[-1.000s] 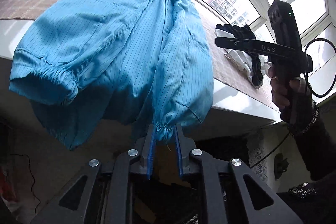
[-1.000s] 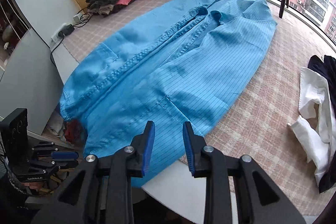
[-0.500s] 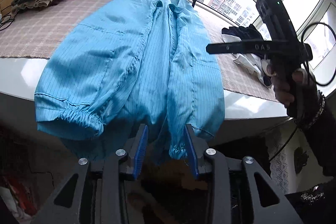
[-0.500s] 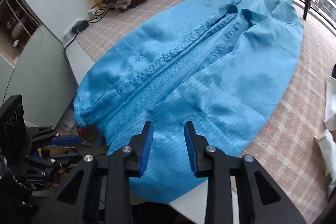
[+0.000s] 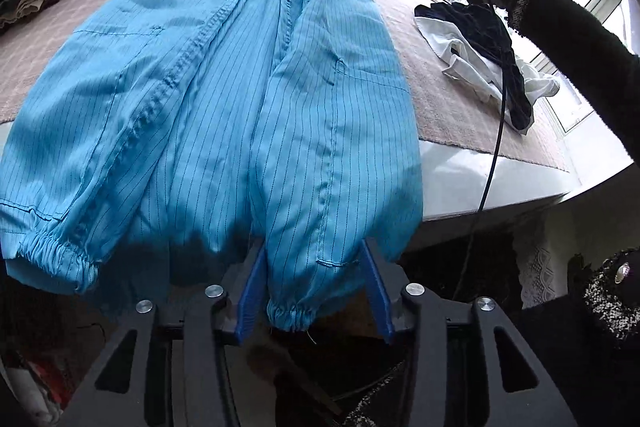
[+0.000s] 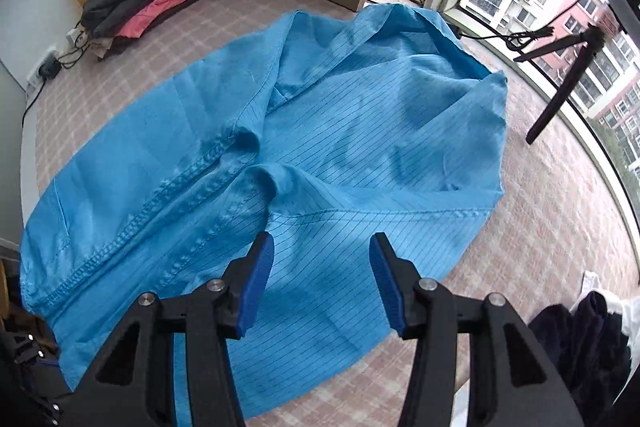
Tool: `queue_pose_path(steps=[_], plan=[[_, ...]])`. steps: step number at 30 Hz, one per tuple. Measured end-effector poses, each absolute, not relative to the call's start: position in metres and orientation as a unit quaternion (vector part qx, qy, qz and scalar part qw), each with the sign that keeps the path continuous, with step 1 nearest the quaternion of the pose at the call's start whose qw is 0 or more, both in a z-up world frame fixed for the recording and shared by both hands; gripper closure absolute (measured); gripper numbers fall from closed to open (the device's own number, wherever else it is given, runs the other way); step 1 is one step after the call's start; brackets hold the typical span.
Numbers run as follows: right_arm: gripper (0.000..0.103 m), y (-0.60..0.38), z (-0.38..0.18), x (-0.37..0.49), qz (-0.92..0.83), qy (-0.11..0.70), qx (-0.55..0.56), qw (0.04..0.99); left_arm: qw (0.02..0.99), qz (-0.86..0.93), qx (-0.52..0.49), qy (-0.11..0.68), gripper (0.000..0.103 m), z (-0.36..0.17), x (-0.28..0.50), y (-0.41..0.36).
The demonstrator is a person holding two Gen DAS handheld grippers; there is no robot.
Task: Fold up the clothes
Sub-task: 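Grasp the coat hem with both grippers and lift it, then lay the held hem down on the rug and open both grippers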
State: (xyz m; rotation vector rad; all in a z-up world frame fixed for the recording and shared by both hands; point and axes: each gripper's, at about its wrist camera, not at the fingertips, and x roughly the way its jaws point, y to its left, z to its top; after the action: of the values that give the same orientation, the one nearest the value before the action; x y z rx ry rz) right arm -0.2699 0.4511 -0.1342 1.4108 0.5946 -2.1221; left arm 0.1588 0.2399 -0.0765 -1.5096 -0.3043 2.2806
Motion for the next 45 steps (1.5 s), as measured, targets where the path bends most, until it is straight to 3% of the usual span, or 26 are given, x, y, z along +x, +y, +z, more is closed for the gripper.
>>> queue_pose_path(steps=[4, 9, 11, 12, 21, 25, 28, 29, 32, 37, 45], plan=[[0.041, 0.447, -0.152, -0.287, -0.744, 0.274, 0.526, 0.307, 0.187, 0.802, -0.553, -0.128, 0.087, -0.079, 0.154, 0.241], [0.043, 0.436, -0.169, -0.289, -0.716, 0.307, 0.519, 0.352, 0.187, 0.795, -0.563, -0.123, 0.101, -0.082, 0.154, 0.248], [0.092, 0.432, -0.176, -0.286, -0.711, 0.326, 0.514, 0.35, 0.182, 0.797, -0.561, -0.129, 0.102, -0.082, 0.155, 0.247], [0.1, 0.431, -0.179, -0.285, -0.714, 0.335, 0.513, 0.339, 0.181, 0.797, -0.559, -0.137, 0.102, -0.081, 0.155, 0.244], [0.101, 0.418, -0.145, -0.288, -0.759, 0.27, 0.47, 0.361, 0.145, 0.802, -0.551, -0.179, 0.102, -0.073, 0.164, 0.21], [0.101, 0.396, -0.174, -0.289, -0.753, 0.292, 0.485, 0.337, 0.141, 0.794, -0.565, -0.176, 0.102, -0.092, 0.157, 0.206], [0.1, 0.395, -0.175, -0.286, -0.758, 0.297, 0.483, 0.321, 0.134, 0.781, -0.584, -0.174, 0.099, -0.1, 0.154, 0.202], [0.1, 0.396, -0.173, -0.285, -0.761, 0.297, 0.482, 0.316, 0.13, 0.779, -0.589, -0.17, 0.093, -0.099, 0.155, 0.2], [0.09, 0.413, -0.151, -0.281, -0.789, 0.26, 0.472, 0.296, 0.12, 0.776, -0.598, -0.161, 0.09, -0.088, 0.164, 0.187], [0.089, 0.455, -0.111, -0.217, -0.817, 0.143, 0.453, 0.326, 0.103, 0.781, -0.599, -0.143, 0.09, -0.056, 0.178, 0.16], [0.089, 0.378, -0.159, -0.099, -0.767, 0.144, 0.495, 0.381, 0.124, 0.813, -0.564, -0.075, 0.09, -0.027, 0.145, 0.122]])
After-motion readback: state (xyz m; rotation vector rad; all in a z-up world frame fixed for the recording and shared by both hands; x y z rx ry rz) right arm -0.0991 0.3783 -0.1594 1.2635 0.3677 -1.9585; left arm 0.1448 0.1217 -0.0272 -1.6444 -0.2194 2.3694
